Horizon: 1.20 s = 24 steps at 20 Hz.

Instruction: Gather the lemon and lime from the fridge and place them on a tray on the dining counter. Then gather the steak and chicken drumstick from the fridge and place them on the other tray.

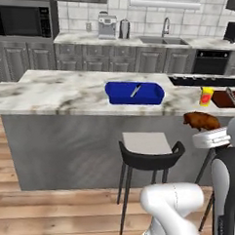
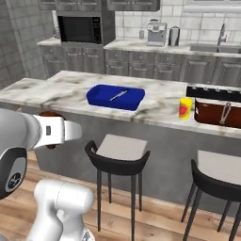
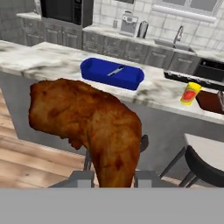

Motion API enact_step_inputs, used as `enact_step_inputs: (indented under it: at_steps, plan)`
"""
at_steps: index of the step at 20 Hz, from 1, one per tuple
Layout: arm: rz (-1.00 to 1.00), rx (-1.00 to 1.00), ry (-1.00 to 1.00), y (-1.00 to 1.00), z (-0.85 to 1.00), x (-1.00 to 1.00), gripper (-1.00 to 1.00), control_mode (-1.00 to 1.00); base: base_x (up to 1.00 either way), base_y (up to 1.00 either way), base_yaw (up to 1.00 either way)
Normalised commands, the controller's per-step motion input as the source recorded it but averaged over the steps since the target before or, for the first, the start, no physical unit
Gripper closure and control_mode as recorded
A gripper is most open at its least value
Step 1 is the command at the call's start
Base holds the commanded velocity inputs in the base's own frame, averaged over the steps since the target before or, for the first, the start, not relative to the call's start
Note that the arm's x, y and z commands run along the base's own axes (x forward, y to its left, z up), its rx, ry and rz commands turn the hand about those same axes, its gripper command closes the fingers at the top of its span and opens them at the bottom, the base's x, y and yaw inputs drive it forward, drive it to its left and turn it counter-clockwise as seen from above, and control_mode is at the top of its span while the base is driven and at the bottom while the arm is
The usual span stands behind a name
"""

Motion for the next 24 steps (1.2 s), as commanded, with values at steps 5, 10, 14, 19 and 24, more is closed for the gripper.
enact_step_inputs:
  at_steps: [5, 10, 14, 19, 24]
  plan:
    - [0.00, 0.00, 0.00, 0.00, 0.00, 0.00, 1.00, 1.00, 0.35, 0.38, -0.06]
    - [0.00, 0.00, 0.00, 0.00, 0.00, 0.00, 1.00, 1.00, 0.52, 0.20, -0.09]
    - [0.00, 0.00, 0.00, 0.00, 0.00, 0.00, 1.00, 1.00, 0.69, 0.01, -0.02]
    - [0.00, 0.00, 0.00, 0.00, 0.00, 0.00, 1.00, 1.00, 0.75, 0.00, 0.00]
    - [0.00, 0.00, 0.00, 0.00, 0.00, 0.00, 1.00, 1.00, 0.72, 0.02, 0.00]
